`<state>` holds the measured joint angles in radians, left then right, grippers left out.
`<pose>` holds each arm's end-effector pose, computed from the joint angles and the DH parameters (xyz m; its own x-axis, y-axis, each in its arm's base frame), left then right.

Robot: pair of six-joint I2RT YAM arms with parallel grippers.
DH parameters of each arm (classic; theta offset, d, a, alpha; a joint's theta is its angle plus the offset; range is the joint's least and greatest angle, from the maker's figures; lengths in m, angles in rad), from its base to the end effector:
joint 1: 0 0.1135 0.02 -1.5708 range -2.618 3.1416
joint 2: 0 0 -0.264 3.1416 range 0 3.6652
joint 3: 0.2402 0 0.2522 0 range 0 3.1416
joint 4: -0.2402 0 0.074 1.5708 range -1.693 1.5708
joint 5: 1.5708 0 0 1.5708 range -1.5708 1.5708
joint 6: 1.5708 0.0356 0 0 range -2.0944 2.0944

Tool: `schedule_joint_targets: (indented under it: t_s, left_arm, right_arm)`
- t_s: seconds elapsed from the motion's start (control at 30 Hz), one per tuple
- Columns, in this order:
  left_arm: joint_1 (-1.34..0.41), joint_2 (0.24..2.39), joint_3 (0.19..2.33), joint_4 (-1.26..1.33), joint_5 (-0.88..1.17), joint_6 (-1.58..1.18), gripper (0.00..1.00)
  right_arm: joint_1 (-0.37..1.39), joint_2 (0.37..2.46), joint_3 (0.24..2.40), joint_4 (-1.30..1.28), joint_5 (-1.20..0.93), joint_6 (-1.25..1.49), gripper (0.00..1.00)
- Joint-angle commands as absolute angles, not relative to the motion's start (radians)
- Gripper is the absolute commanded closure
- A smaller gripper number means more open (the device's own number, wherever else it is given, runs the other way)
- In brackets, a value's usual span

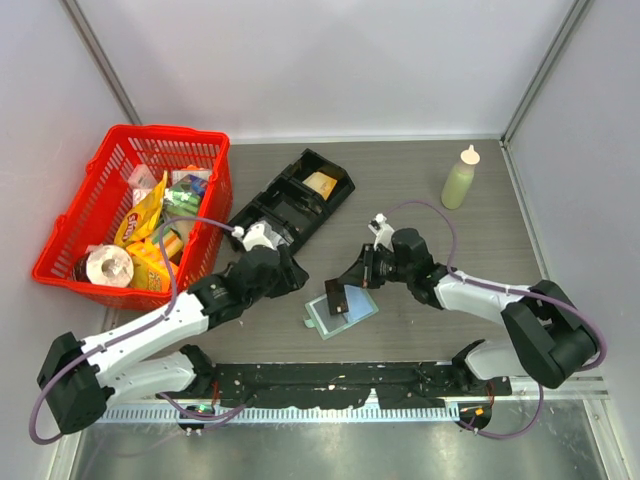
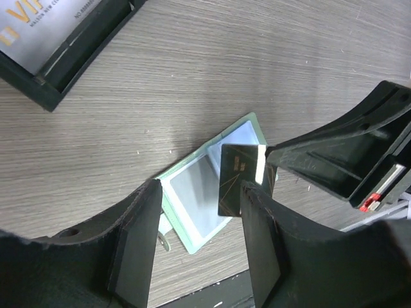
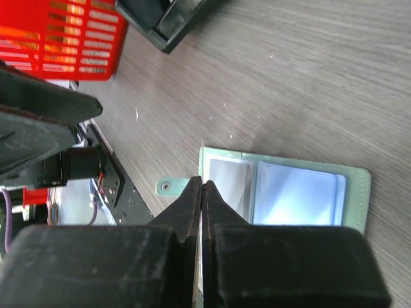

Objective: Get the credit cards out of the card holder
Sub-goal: Pick up the credit card from the card holder, then place the credit card in the storage box.

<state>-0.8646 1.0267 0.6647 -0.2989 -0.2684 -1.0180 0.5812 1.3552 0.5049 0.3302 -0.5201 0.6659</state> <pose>0.1494 -0.1606 0.2422 -0.7179 -0.4228 -0.5531 -0.0251 0.8096 -0.5864 0.2086 0.1582 0.1748 -0.8436 0.0872 -0.5298 -0.4015 0.5527 0.7303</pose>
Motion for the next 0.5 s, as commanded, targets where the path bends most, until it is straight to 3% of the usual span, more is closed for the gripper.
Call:
schedule_joint_targets:
  t_s: [0.0,0.37,0.47]
  left_arm:
    - [-0.827,0.959,0.728,-0.38,-0.284,-0.919,0.41]
    - [-0.575,0.977,1.13,-0.612,-0.29,-0.577,0.03]
    - [-0.535,0.982,1.135,-0.589,-0.317,-0.511,0.0]
  right_arm:
    - [0.554,1.312,0.566,0.366,-0.442,0.71,0.99]
    - [0.545,1.489,0.787,0.577,-0.181,0.784,0.99]
    - [0.546,1.595,0.877,0.661,-0.112,0.787,0.99]
